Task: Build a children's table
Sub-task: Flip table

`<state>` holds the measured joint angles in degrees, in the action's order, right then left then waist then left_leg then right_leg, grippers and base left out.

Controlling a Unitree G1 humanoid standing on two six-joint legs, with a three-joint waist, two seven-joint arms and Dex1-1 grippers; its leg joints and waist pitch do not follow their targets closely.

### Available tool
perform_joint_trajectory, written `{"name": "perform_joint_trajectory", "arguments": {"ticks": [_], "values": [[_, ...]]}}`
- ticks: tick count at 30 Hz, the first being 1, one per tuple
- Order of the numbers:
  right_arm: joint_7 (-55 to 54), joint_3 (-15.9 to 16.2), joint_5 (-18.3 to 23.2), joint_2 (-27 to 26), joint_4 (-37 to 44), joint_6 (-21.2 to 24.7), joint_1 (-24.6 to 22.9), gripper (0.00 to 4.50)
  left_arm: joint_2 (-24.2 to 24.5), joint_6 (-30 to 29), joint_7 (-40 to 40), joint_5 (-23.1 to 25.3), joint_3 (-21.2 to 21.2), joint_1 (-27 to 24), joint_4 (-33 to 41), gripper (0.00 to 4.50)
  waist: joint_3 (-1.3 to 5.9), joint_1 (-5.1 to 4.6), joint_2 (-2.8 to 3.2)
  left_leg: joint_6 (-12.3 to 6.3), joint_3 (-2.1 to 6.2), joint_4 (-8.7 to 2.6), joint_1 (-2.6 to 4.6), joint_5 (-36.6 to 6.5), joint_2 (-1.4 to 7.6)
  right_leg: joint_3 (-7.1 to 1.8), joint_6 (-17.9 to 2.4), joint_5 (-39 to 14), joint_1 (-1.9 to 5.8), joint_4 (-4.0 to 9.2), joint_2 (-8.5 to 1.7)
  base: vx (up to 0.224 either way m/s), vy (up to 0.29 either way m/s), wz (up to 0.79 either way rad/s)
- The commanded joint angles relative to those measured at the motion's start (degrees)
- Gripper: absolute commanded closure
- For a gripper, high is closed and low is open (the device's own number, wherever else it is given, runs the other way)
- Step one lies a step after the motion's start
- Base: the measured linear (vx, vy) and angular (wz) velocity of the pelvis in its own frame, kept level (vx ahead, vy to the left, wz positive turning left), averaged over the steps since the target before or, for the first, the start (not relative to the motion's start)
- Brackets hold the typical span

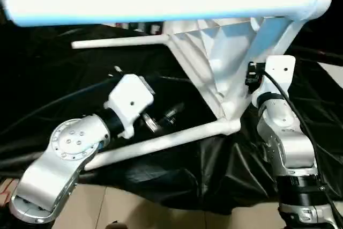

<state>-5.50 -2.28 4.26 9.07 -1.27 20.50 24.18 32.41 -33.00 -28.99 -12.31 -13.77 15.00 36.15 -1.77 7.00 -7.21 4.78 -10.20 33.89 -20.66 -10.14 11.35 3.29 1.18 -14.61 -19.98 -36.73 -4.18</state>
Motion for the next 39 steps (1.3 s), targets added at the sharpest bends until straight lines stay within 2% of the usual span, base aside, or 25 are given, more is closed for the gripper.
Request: {"name": "perform_joint_trajectory", "arguments": {"ticks": [1, 2, 4, 6, 7, 8, 9, 10, 11, 12, 13, 15, 16, 18, 20, 22, 23, 26, 28, 33, 36, 39], "values": [[3.62, 2.59, -0.47, 0.67, -4.51, 1.84, -2.4, 2.59, 2.51, -2.72, -3.21, -0.7, -0.58, 2.65, 4.36, 0.0, 1.8, -0.15, 0.99, 7.15, 0.95, -4.8, 0.85, -13.37, 1.63, -2.63, -1.94, -5.5, 0.29, 4.11, -3.23, 0.0, 0.0, 0.0], [3.91, 2.56, -0.27, 0.62, -4.52, 1.75, -2.41, 2.41, 2.66, -3.23, -3.55, -1.37, -0.34, 3.0, 4.97, 0.0, 1.74, -0.35, 0.9, 7.16, 0.91, -4.8, 0.87, -13.82, 1.66, -2.67, -2.01, -6.39, 0.22, 4.2, -3.25, 0.0, 0.0, 0.0], [5.49, 2.72, 0.57, 0.58, -4.48, 1.27, -2.5, 2.41, 3.11, -6.38, -5.15, -5.71, 1.41, 5.45, 8.61, 0.0, 1.6, -0.5, 0.39, 6.94, 0.93, -4.8, 0.87, -14.51, 1.77, -2.69, -2.65, -9.34, 0.17, 4.41, -3.43, 0.0, 0.0, 0.0], [6.21, 2.77, 0.49, 0.6, -4.55, 0.86, -2.58, 2.27, 2.93, -7.54, -5.42, -7.1, 2.23, 6.56, 9.74, 0.0, 1.59, -0.64, 0.53, 7.26, 0.98, -4.79, 0.83, -14.31, 1.81, -2.66, -3.38, -8.53, 0.12, 4.27, -3.34, 0.0, 0.0, 0.0], [7.31, 2.79, 0.85, 0.48, -4.69, 0.18, -2.6, 2.1, 3.06, -8.22, -5.61, -7.63, 2.8, 7.74, 10.49, 0.0, 1.57, -0.7, 0.03, 7.26, 0.93, -4.72, 0.73, -14.22, 1.82, -2.63, -3.49, -8.33, 0.17, 4.3, -3.29, 0.0, 0.0, 0.0], [8.01, 2.86, 1.17, 0.43, -4.7, -0.18, -2.62, 2.0, 3.35, -8.13, -5.71, -7.23, 2.81, 8.13, 10.66, 0.0, 1.55, -0.7, 0.09, 7.27, 0.93, -4.71, 0.76, -14.32, 1.79, -2.65, -3.47, -8.53, 0.12, 4.33, -3.26, 0.0, 0.0, 0.0], [8.78, 3.34, 1.09, 0.77, -4.69, -0.18, -2.65, 1.95, 3.55, -7.88, -5.86, -6.91, 2.78, 8.49, 10.76, 0.0, 1.42, -0.73, -0.37, 7.12, 0.93, -4.77, 0.76, -14.76, 1.89, -2.67, -3.18, -9.78, 0.02, 4.49, -3.3, 0.0, 0.0, 0.0], [9.51, 3.83, 0.93, 1.16, -4.81, -0.17, -2.66, 1.95, 3.75, -7.56, -6.1, -6.73, 2.71, 8.91, 10.83, 0.0, 1.74, -0.76, -0.52, 7.11, 0.96, -4.52, 0.69, -13.48, 1.9, -2.67, -3.08, -8.79, 0.26, 4.28, -3.35, 0.0, 0.0, 0.0], [10.72, 4.4, 0.83, 1.71, -5.21, -0.26, -2.68, 1.75, 4.09, -7.4, -6.55, -6.97, 2.58, 9.79, 11.17, 0.0, 2.08, -0.58, -0.96, 6.68, 0.9, -4.17, 0.36, -8.9, 1.84, -2.68, -3.02, -3.96, 0.66, 3.77, -3.28, 0.0, 0.0, 0.0], [10.98, 4.5, 0.83, 1.81, -5.34, -0.33, -2.68, 1.75, 4.14, -7.38, -6.66, -7.1, 2.56, 10.03, 11.26, 0.0, 2.24, -0.53, -0.76, 6.58, 0.87, -3.99, 0.29, -6.29, 1.78, -2.67, -3.07, -0.41, 0.72, 3.43, -3.12, 0.0, 0.0, 0.0], [11.04, 4.62, 0.62, 1.99, -5.52, -0.34, -2.68, 1.65, 4.04, -7.2, -6.62, -7.03, 2.56, 10.29, 11.3, 0.0, 2.24, -0.61, -0.63, 6.35, 0.74, -3.82, 0.13, -2.76, 1.59, -2.59, -3.06, 5.33, 0.74, 3.06, -2.83, 0.0, 0.0, 0.0], [11.14, 4.68, 0.31, 2.15, -5.76, -0.33, -2.65, 1.45, 4.01, -6.98, -6.46, -6.71, 2.66, 10.68, 11.43, 0.0, 2.22, -0.62, -0.74, 6.87, 0.67, -3.69, 0.08, -1.09, 1.61, -2.56, -3.04, 8.03, 0.82, 2.87, -2.56, 0.0, 0.0, 0.0], [11.25, 4.71, -0.39, 2.44, -6.21, -0.64, -2.59, 1.34, 3.39, -7.1, -5.65, -6.86, 3.27, 11.86, 11.64, 0.0, 1.98, -0.55, -0.83, 7.66, 0.52, -3.72, 0.24, -2.71, 1.6, -2.64, -2.9, 6.72, 0.66, 3.07, -2.5, 0.0, 0.0, 0.0], [11.45, 4.62, -1.0, 2.75, -6.68, -1.09, -2.5, 1.19, 2.03, -6.66, -4.12, -6.79, 4.47, 13.99, 11.52, 0.0, 1.99, -0.47, -0.81, 8.31, 0.52, -3.77, 0.33, -4.49, 1.69, -2.7, -3.23, 4.37, 0.74, 3.2, -2.61, 0.0, 0.0, 0.0], [12.17, 4.36, -0.95, 2.93, -6.39, -1.09, -2.96, 1.11, 0.13, -4.03, -2.93, -6.98, 6.4, 15.36, 10.97, 0.0, 1.83, -0.36, -0.7, 8.25, 0.54, -3.83, 0.34, -5.85, 1.71, -2.76, -3.14, 2.63, 0.76, 3.39, -2.72, 0.0, 0.0, 0.0], [12.66, 4.5, -0.95, 3.1, -5.99, -0.98, -3.43, 1.11, -0.87, -2.81, -2.35, -7.81, 8.02, 16.45, 10.83, 0.0, 1.83, -0.35, -0.89, 7.98, 0.64, -3.85, 0.28, -6.59, 1.81, -2.73, -2.83, 1.11, 0.76, 3.46, -2.77, 0.0, 0.0, 0.0], [12.55, 4.67, -1.24, 3.18, -5.89, -0.99, -3.57, 1.11, -1.53, -2.76, -1.93, -8.76, 9.15, 17.4, 10.7, 0.0, 1.84, -0.35, -0.66, 8.03, 0.68, -3.88, 0.32, -6.61, 1.84, -2.72, -2.84, 1.16, 0.7, 3.41, -2.75, 0.0, 0.0, 0.0], [12.21, 4.76, -1.57, 3.13, -6.1, -1.02, -3.64, 1.11, -2.52, -2.69, -1.3, -10.25, 11.04, 19.74, 10.19, 0.0, 1.86, -0.28, -0.84, 8.24, 0.64, -3.76, 0.42, -6.2, 1.75, -2.68, -3.13, 2.19, 0.6, 3.34, -2.61, 0.0, 0.0, 0.0], [12.05, 4.75, -1.88, 2.99, -6.55, -1.14, -3.62, 1.11, -2.37, -1.88, -1.38, -9.41, 11.58, 21.18, 9.81, 0.0, 1.88, -0.23, -0.85, 8.1, 0.64, -3.77, 0.43, -6.17, 1.77, -2.68, -3.0, 1.93, 0.62, 3.37, -2.62, 0.0, 0.0, 0.0], [12.07, 5.11, -2.6, 2.68, -7.23, -1.14, -3.55, 1.11, -1.86, -0.5, -2.05, -9.04, 12.25, 21.15, 9.78, 0.0, 1.93, -0.25, -1.11, 7.95, 0.64, -3.69, 0.34, -5.43, 1.79, -2.68, -2.65, 2.4, 0.72, 3.29, -2.66, 0.0, 0.0, 0.0], [12.14, 5.65, -3.16, 2.84, -7.43, -0.6, -3.63, 1.11, -1.61, -0.1, -1.33, -8.41, 12.4, 20.81, 9.05, 0.0, 1.93, -0.23, -0.99, 8.01, 0.66, -3.71, 0.39, -5.37, 1.83, -2.65, -2.69, 2.47, 0.68, 3.26, -2.66, 0.0, 0.0, 0.0], [12.4, 6.39, -4.08, 3.08, -7.73, -0.11, -3.55, 1.11, 0.76, -0.36, -2.42, -6.43, 11.01, 18.5, 8.39, 0.0, 1.88, -0.26, -0.85, 8.11, 0.7, -3.79, 0.43, -6.3, 1.86, -2.62, -2.43, 1.26, 0.6, 3.36, -2.69, 0.0, 0.0, 0.0]]}}
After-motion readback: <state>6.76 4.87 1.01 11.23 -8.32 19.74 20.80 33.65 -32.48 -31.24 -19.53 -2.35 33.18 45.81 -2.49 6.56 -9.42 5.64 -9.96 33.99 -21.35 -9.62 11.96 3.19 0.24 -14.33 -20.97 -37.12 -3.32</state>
